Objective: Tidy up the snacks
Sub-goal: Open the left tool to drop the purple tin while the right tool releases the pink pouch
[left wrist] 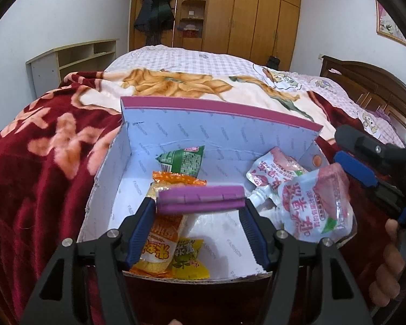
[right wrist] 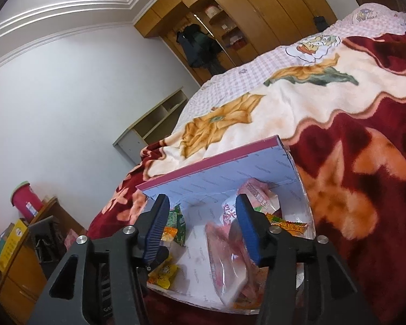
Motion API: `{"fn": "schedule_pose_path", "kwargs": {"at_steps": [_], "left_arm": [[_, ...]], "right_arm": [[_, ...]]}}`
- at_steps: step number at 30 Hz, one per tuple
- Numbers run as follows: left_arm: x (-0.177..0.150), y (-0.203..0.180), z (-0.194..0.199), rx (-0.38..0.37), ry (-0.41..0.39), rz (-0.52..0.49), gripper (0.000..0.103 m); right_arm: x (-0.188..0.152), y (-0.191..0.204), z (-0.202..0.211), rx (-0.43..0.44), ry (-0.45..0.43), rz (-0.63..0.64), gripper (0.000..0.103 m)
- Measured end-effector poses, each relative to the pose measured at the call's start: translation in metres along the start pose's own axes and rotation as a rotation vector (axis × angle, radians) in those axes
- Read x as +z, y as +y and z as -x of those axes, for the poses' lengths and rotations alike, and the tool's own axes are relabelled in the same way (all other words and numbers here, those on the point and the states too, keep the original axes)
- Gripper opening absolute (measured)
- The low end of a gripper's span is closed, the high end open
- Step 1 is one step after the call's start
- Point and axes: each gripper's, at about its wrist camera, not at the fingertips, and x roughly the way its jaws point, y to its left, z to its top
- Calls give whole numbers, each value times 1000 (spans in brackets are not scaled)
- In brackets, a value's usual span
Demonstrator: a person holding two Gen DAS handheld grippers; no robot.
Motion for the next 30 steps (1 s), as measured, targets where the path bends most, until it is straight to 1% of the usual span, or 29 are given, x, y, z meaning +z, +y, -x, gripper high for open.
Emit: {"fn": "schedule_pose_path", "kwargs": {"at_steps": [2, 4, 5, 10, 12, 22, 30], "left_arm": [[-1, 0, 1, 5, -1, -1, 73], [-2, -1, 3, 12, -8, -5, 81], [-2, -1, 5, 10, -13, -6, 82], [0, -1, 16, 9, -36, -12, 83], [0, 0, 20, 12, -37, -12, 83], [-4, 2, 45, 12, -50, -13, 83], [-20, 10, 67, 9, -46, 13, 83]], "right_arm": [[-1, 2, 2, -3, -3, 8, 53], [-2, 3, 4, -6, -5, 8, 53], [-2, 4, 5, -8, -6, 11, 53], [-6, 13, 16, -44, -41, 63, 53], [-7, 15, 20, -43, -45, 70, 54], [-20, 26, 37, -36, -35, 79, 54], [-32, 26, 49, -41, -15, 55, 54]]}}
